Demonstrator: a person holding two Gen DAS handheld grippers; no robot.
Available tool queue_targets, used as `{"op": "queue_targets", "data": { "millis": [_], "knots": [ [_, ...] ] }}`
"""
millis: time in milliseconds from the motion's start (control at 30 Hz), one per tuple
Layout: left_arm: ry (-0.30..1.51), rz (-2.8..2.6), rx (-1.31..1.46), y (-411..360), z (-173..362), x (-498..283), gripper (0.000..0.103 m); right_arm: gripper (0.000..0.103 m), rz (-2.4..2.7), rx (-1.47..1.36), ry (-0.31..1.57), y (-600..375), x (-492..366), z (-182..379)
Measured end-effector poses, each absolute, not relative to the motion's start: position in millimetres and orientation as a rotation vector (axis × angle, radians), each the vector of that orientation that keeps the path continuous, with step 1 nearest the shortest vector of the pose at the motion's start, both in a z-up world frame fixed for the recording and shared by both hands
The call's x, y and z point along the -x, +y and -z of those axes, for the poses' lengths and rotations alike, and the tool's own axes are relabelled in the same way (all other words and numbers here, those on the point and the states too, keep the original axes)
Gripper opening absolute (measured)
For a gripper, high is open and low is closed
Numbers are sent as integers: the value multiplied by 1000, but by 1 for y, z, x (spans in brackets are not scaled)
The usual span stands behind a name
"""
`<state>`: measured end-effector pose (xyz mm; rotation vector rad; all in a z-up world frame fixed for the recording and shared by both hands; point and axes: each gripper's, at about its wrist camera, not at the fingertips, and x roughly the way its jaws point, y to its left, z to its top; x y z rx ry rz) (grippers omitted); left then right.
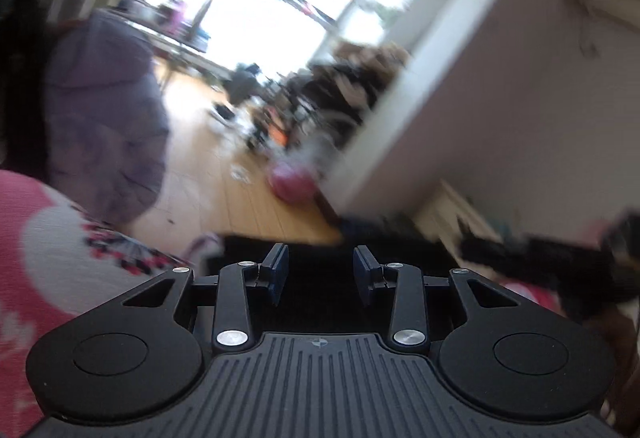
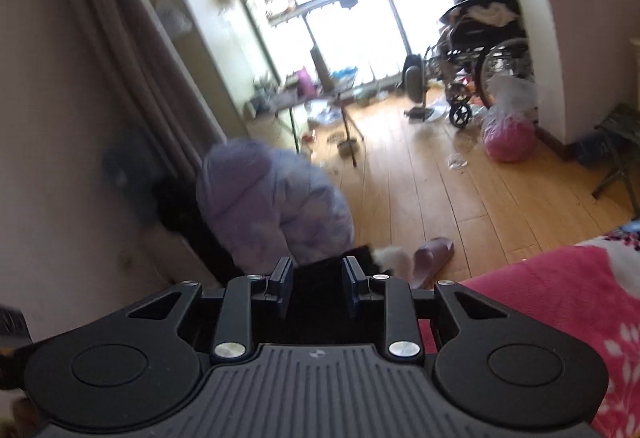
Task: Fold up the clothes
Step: 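Lower the folded shirt onto the stack of folded clothes and open both grippers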
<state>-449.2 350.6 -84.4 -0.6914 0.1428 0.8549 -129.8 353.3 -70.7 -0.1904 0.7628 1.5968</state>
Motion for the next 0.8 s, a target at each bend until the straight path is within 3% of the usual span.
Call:
{"op": "queue_targets", "data": {
  "millis": [100,200,267,467,600,800],
  "knots": [
    [185,-909,747,362,101,439,35,23,-1498,232,772,366,124,83],
    [104,-909,814,357,98,468,36,28,-1394,65,810,339,81,74],
    [114,-910,821,349,93,485,37,40,-1397,-10,840,310,56,65],
    [329,-703,908,303,101,495,38,54,-1484,93,1008,232,50,91],
    [452,-611,927,268,115,488,38,55,-1463,83,1121,199,62,122],
    [484,-617,997,242,131,497,38,56,-1407,-84,1271,182,64,147]
  ]
}}
